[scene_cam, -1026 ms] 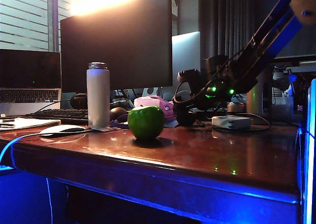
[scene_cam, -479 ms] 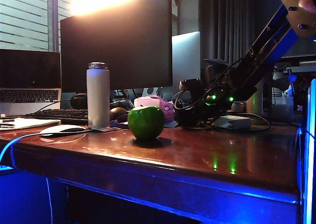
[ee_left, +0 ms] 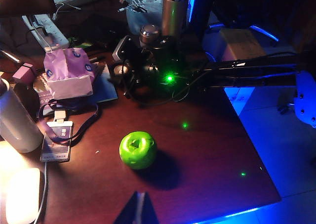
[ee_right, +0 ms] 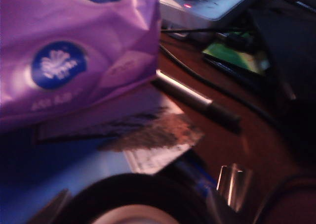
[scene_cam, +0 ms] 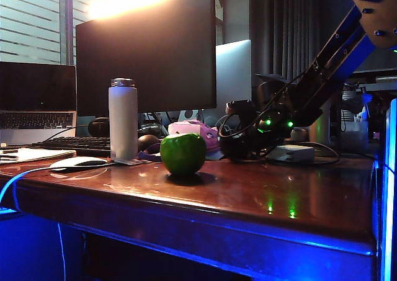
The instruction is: Stack the black thermos bottle cap from the table onto the green apple.
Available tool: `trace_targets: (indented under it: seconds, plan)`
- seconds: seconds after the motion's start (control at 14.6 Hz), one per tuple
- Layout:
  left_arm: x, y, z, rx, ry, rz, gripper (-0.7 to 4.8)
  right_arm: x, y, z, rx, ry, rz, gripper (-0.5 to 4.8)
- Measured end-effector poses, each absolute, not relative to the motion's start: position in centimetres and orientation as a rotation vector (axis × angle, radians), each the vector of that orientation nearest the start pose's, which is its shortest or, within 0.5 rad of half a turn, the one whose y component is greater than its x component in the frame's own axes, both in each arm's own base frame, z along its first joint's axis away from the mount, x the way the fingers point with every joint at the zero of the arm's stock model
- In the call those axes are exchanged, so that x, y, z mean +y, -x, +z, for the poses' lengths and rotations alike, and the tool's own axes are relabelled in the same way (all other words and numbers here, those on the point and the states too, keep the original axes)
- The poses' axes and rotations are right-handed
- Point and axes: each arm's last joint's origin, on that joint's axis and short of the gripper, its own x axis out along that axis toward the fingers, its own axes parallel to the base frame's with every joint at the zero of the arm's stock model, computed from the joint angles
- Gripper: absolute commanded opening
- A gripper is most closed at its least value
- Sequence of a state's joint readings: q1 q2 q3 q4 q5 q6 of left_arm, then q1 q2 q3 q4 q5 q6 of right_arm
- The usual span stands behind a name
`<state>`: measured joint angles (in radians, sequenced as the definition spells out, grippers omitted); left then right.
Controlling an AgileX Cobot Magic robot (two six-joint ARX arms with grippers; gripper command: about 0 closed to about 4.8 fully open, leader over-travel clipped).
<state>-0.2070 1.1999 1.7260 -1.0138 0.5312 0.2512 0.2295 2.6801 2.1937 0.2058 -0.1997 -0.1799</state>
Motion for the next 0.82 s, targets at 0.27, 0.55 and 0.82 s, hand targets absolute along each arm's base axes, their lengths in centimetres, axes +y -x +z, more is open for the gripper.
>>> trace_targets:
  seconds: [0.27,0.55,0.82]
  plan:
    - [-5.3,-18.1,48.1,0.398,-0.155,-0.780,-0.03,14.0,-57.7,13.4,0.245,0.180,0.451,3.05]
    - [-5.3,-18.1,48.1,0.398,-0.154,-0.780,-0.03,14.0,-57.4,14.3,0.280,0.168,0.453,3.05]
    - [-5.3,-18.1,48.1,0.398,-0.154,-0.780,-0.03,13.8,-56.0,20.7,0.286,0.162,0.455,3.05]
